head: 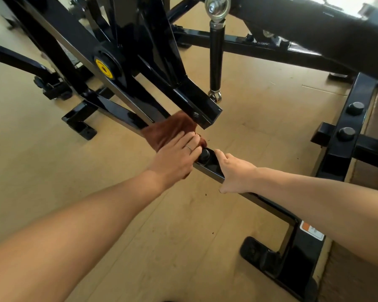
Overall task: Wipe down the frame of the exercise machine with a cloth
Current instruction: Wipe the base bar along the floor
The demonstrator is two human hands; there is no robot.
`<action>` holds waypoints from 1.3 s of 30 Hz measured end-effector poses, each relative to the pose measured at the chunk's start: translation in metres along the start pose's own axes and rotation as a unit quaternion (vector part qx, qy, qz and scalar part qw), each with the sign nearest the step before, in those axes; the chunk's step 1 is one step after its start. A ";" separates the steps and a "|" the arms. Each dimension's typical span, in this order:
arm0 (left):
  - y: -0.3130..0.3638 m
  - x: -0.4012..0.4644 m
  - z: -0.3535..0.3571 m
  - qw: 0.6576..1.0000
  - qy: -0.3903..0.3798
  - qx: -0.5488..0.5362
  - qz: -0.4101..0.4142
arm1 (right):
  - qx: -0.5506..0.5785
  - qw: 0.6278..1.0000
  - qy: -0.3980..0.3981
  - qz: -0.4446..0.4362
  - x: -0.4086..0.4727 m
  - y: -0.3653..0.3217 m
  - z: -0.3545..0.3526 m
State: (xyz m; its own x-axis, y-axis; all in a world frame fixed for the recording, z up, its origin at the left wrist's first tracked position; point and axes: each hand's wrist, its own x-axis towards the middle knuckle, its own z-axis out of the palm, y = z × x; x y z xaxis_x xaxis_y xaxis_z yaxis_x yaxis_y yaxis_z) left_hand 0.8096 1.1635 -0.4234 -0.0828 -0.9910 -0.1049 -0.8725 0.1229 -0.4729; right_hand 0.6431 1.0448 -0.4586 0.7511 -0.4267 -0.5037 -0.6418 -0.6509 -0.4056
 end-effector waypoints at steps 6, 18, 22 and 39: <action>-0.057 -0.008 -0.010 0.997 0.034 0.008 -0.073 | -0.016 1.000 0.007 0.012 0.003 -0.004 -0.001; -0.013 0.000 0.003 0.995 0.054 -0.072 -0.032 | -0.009 0.999 0.008 0.029 0.003 -0.005 0.000; 0.001 0.001 0.006 0.996 0.013 -0.088 -0.015 | -0.009 1.000 0.006 0.027 0.003 -0.002 0.000; -0.023 -0.019 0.004 0.999 -0.014 -0.003 0.032 | 0.008 1.000 -0.009 0.021 -0.010 -0.004 -0.006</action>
State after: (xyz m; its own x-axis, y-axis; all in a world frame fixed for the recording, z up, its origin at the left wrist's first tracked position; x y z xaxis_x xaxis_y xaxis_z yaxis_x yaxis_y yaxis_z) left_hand 0.8332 1.1798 -0.4135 -0.1250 -0.9794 -0.1585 -0.8684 0.1852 -0.4600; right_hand 0.6388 1.0484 -0.4473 0.7203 -0.4428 -0.5339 -0.6756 -0.6222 -0.3955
